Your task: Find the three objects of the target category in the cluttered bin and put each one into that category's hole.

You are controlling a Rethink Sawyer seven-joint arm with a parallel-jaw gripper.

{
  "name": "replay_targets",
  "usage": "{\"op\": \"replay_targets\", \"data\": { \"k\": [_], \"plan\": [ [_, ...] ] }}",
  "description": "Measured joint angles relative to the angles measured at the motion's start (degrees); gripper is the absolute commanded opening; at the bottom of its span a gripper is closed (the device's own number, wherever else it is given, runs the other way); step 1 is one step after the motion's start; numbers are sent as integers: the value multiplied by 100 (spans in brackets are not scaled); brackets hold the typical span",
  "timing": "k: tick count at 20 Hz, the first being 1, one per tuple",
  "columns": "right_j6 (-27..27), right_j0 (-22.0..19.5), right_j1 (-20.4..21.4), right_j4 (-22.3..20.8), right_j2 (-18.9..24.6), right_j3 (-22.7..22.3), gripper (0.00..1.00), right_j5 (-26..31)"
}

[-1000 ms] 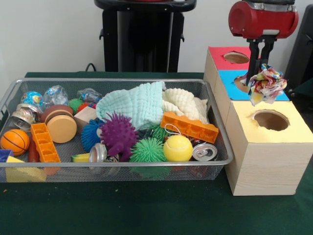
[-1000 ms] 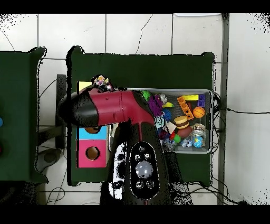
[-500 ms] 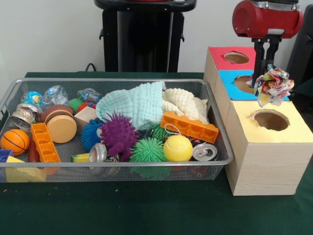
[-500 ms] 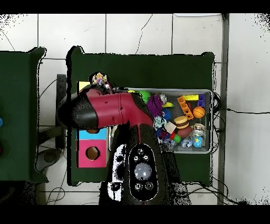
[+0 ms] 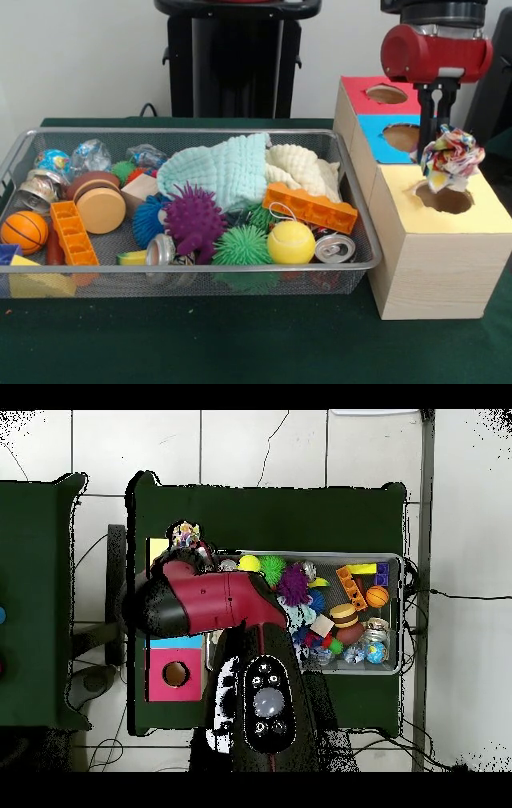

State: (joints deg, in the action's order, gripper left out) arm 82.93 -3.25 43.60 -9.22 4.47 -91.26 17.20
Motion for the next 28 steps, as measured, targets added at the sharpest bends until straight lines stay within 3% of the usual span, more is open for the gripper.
{"op": "replay_targets", "data": {
  "k": [9,17,28],
  "plan": [
    [0,116,-357,-73,-64,-4,0,-328],
    [0,771,-645,-416,-572,-4,0,-421],
    [0,1166,-670,-467,-1001,-3,0,-531]
  ]
}}
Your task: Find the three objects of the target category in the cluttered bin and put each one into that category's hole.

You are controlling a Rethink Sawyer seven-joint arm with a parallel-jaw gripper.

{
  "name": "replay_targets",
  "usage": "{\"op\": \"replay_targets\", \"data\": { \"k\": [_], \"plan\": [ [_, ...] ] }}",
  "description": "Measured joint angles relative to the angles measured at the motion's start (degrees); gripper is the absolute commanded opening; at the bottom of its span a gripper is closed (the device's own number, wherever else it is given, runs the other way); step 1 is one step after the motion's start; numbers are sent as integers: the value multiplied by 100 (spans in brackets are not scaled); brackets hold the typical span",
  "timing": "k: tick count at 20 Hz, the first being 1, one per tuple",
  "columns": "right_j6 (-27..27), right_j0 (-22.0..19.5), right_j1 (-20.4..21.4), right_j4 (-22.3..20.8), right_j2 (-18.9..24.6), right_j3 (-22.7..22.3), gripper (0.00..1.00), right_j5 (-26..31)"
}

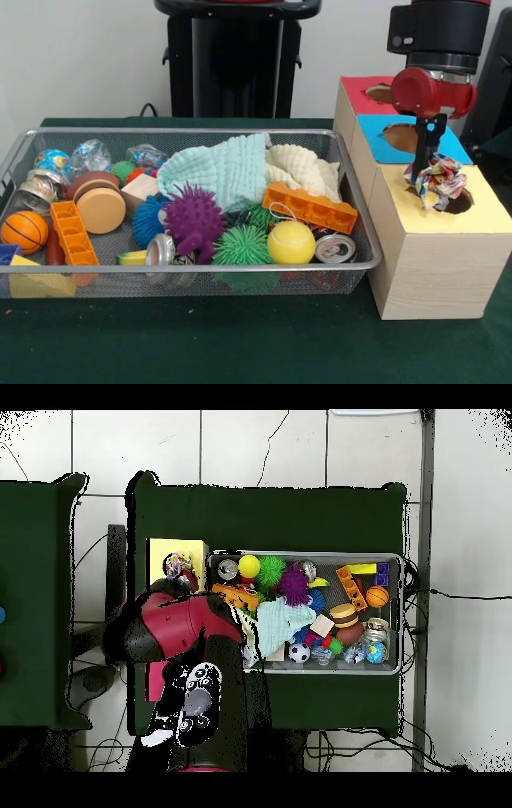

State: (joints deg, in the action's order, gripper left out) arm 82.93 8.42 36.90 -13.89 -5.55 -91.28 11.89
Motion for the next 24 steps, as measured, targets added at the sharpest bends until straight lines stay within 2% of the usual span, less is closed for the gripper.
{"op": "replay_targets", "data": {
  "k": [12,24],
  "plan": [
    [2,33,-15,2,-65,-8,0,-196],
    [2,-517,-15,226,408,-261,0,-329]
  ]
}}
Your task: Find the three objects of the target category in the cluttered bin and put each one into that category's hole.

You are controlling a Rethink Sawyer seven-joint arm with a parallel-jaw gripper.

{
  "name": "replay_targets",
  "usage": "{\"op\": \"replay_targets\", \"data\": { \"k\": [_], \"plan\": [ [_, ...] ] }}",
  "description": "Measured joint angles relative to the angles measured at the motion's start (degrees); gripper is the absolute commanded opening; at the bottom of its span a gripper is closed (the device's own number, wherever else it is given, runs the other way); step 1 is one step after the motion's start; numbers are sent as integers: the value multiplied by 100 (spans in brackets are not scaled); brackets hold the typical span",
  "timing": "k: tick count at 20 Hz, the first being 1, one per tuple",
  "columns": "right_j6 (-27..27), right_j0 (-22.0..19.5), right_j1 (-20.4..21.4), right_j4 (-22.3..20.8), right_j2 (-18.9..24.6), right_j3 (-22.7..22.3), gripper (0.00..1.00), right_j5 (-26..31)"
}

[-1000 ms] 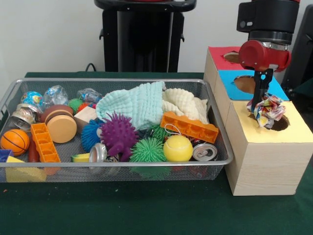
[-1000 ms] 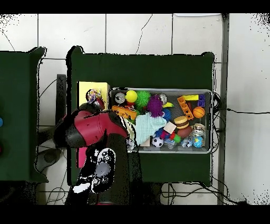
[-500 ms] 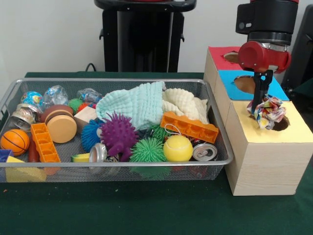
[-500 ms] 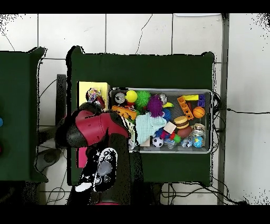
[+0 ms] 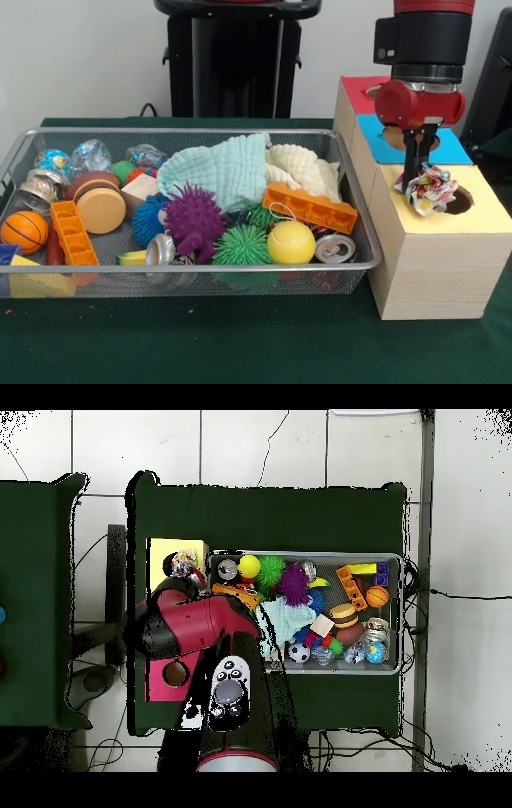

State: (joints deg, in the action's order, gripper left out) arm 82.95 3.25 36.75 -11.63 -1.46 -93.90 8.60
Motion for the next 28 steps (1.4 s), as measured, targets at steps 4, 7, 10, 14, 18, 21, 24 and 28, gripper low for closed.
{"op": "replay_targets", "data": {
  "k": [4,7,10,14,18,21,24,28],
  "plan": [
    [0,-153,21,62,155,-93,0,-84],
    [0,-192,26,78,199,-114,0,-99],
    [0,-192,28,89,203,-124,0,-108],
    [0,-197,28,131,206,-134,0,-114],
    [0,-223,29,233,242,-169,0,-128],
    [0,-239,28,338,265,-211,0,-163],
    [0,-239,28,457,287,-261,0,-204],
    [0,-240,28,582,326,-323,0,-243]
  ]
}}
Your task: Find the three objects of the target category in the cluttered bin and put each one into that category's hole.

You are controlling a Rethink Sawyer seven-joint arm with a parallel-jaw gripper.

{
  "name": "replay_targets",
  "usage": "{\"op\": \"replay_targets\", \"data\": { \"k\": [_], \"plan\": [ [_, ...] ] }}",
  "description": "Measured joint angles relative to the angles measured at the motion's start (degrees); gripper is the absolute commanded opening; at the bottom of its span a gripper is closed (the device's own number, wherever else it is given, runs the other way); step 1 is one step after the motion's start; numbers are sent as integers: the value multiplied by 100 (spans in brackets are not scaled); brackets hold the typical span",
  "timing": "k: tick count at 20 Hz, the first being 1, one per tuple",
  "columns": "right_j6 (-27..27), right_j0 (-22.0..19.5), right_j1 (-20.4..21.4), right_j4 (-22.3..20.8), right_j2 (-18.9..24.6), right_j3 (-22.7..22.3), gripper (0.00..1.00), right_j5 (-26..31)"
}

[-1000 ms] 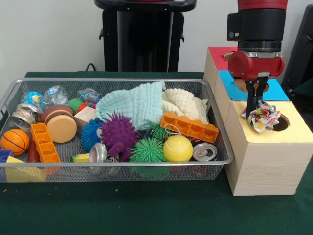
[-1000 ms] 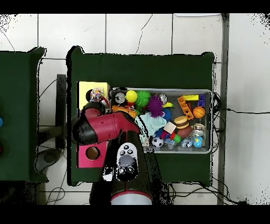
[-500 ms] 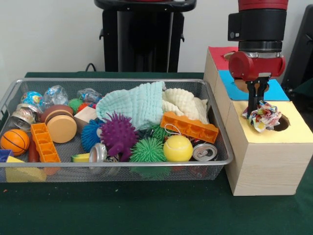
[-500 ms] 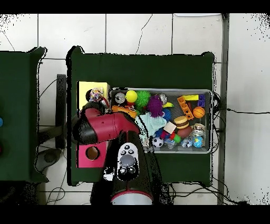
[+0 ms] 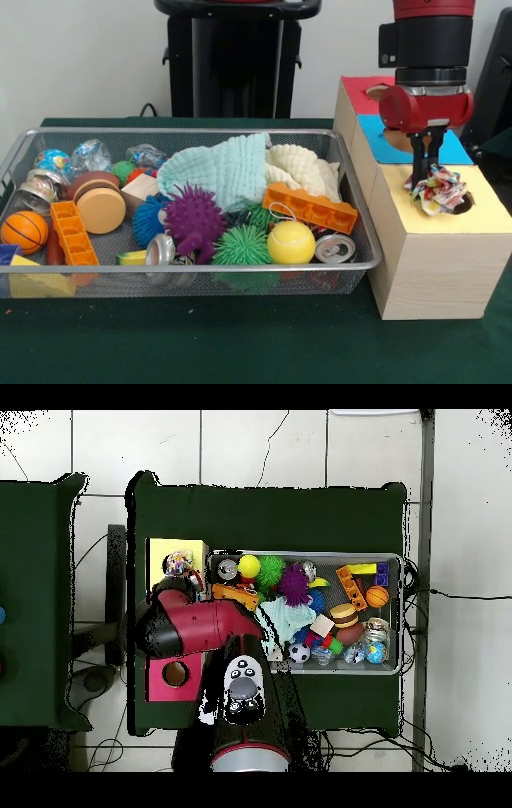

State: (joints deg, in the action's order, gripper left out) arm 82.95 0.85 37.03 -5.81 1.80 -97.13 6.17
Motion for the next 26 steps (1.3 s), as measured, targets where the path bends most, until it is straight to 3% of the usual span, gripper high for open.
{"op": "replay_targets", "data": {
  "k": [13,26],
  "plan": [
    [0,-5,-88,341,141,-86,0,-180],
    [1,-318,-620,419,519,-122,0,-1115]
  ]
}}
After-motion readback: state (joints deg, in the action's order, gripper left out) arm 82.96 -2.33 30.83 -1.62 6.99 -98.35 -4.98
